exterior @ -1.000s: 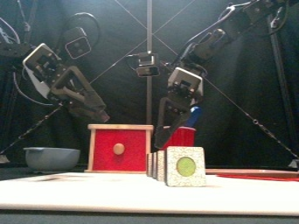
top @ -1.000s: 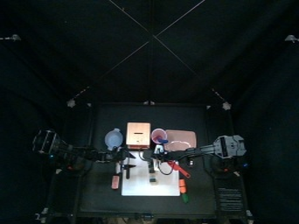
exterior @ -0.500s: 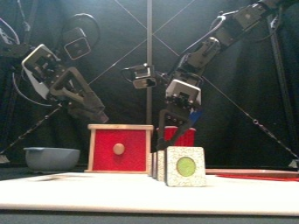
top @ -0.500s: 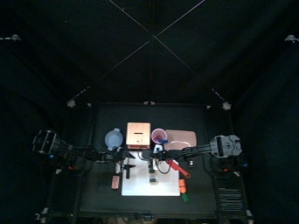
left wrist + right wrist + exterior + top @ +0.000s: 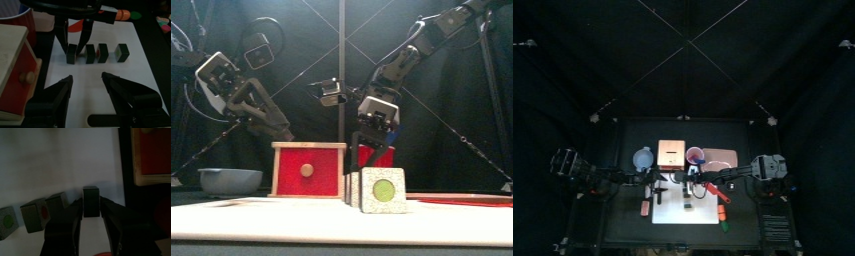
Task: Place sushi on board then cut the sushi with the knife then place the pieces on the plate
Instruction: Place the 4 sushi pieces on the plate
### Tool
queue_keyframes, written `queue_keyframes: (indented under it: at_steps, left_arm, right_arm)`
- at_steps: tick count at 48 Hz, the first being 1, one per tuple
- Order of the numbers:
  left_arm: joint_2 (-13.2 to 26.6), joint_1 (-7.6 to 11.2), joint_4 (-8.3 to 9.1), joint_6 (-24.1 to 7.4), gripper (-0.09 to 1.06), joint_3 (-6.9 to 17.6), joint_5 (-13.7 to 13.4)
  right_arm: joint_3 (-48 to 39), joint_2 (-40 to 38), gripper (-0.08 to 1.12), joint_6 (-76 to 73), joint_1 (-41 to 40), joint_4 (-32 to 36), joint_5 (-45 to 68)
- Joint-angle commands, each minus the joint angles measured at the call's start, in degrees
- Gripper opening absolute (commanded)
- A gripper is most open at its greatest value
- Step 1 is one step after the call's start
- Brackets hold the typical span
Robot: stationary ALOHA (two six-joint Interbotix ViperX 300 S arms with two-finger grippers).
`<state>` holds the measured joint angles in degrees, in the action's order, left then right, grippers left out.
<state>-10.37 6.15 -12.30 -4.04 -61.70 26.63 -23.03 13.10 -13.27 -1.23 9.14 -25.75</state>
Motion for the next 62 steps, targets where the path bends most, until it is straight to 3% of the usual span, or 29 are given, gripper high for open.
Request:
queue_keyframes:
  at_steps: [1,15,38,52,62]
  left_arm:
    - [-0.7,-0.09,-0.09,0.0,0.86,0.5,0.2]
    - [-0.6,-0.09,-0.09,0.0,0.86,0.7,0.3]
    - [-0.4,-0.18,-0.09,0.0,0.86,1.1,0.3]
    - [-0.1,-0.09,-0.09,0.0,0.86,1.4,0.3]
    - [-0.1,-0.26,-0.09,0.0,0.86,1.8,0.2]
  right_arm:
    - [1.2,-3.0,0.62,-0.1,0.0,-1.1,-0.1]
    - [-1.1,-12.0,0.61,-1.2,-0.4,-2.4,-3.2]
    - [-14.9,-29.1,0.61,-4.1,-5.4,-5.3,-8.9]
    - [-19.6,-33.1,0.61,-4.2,-8.3,-6.0,-8.9]
    - [-21.4,-32.4,0.61,-4.0,-14.7,-5.0,-7.0]
